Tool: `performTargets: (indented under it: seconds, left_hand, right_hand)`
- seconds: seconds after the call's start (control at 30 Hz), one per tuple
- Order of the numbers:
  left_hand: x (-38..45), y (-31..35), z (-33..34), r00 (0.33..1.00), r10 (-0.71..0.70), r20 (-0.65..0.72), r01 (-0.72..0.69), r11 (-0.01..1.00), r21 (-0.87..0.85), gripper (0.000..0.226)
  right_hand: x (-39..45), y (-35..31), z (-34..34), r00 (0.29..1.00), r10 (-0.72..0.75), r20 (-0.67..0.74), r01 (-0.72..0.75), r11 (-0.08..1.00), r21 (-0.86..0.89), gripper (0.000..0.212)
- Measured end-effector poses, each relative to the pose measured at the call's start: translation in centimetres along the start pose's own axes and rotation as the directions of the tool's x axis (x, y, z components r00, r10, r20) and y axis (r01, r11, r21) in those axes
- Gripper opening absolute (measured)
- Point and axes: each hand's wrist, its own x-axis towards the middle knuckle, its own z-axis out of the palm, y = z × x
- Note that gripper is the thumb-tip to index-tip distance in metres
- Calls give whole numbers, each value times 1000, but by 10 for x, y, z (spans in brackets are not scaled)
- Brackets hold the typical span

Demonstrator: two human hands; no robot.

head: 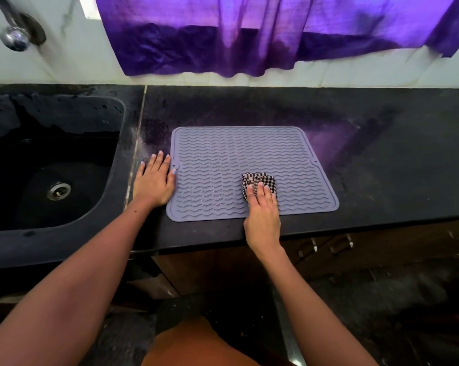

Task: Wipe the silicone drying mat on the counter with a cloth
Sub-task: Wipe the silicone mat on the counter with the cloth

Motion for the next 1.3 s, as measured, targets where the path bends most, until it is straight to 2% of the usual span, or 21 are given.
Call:
performTargets:
  seconds: [0.2, 0.27, 0.33, 0.37, 0.43, 0.47, 0.5, 0.53, 0.6, 0.67, 0.73, 0.87, 1.07, 1.13, 1.2, 1.23, 1.3]
  left_hand:
    - [0, -1, 0, 1000, 6, -6, -6, 1000, -1, 53]
    - [1, -1, -1, 1000, 4, 9, -5, 1000, 11, 53]
    - [1, -1, -1, 999, 8, 53, -10, 999, 41, 55]
    - [2, -2, -2, 997, 13, 80, -17, 998, 54, 55]
    - [4, -5, -5, 991, 31, 129, -40, 997, 64, 56]
    - [5, -7, -7, 987, 44, 153, -55, 996, 69, 57]
    - [6, -10, -9, 983, 56, 173, -70, 995, 74, 57]
    - [6, -13, -11, 980, 70, 188, -86, 993, 80, 56]
    - [5, -17, -12, 977, 97, 189, -117, 989, 96, 56]
    - [-1, -17, -8, 983, 103, 152, -119, 987, 104, 55]
    - [-5, -15, -5, 989, 92, 118, -104, 989, 105, 55]
    - [-4, -15, -4, 990, 81, 112, -92, 991, 100, 55]
    - [-5, -13, -3, 993, 71, 95, -79, 993, 92, 55]
    - [-5, -13, -4, 993, 72, 97, -80, 993, 92, 55]
    - [-4, -14, -5, 990, 73, 119, -85, 992, 93, 55]
    - [-3, -15, -6, 989, 75, 129, -87, 992, 92, 55]
    - [-4, -15, -6, 988, 76, 132, -89, 992, 90, 55]
  right_hand:
    - [8, 2, -12, 993, -27, 119, 31, 999, -25, 70]
    - [13, 3, -23, 989, -14, 150, 9, 999, 32, 67]
    - [21, 4, -35, 984, 60, 170, -92, 977, 190, 57]
    - [27, 5, -41, 977, 120, 177, -171, 935, 310, 50]
    - [37, 6, -49, 945, 253, 206, -326, 760, 562, 41]
    - [41, 6, -50, 931, 292, 220, -363, 678, 639, 39]
    - [43, 4, -52, 932, 292, 214, -358, 653, 667, 40]
    - [43, 1, -52, 952, 244, 183, -303, 699, 647, 40]
    - [38, -7, -50, 989, 48, 141, -121, 814, 568, 45]
    - [31, -11, -41, 963, -151, 223, 26, 877, 480, 50]
    - [24, -11, -27, 926, -259, 275, 148, 919, 365, 50]
    - [14, -7, -8, 922, -338, 188, 300, 932, 204, 51]
    - [15, -9, -5, 926, -333, 177, 301, 936, 185, 53]
    - [22, -7, -10, 924, -310, 225, 246, 930, 271, 52]
    - [38, -2, -19, 911, -250, 328, 83, 891, 447, 48]
    - [47, 0, -27, 899, -203, 388, -53, 829, 556, 45]
    - [59, -2, -43, 877, -119, 465, -301, 620, 725, 39]
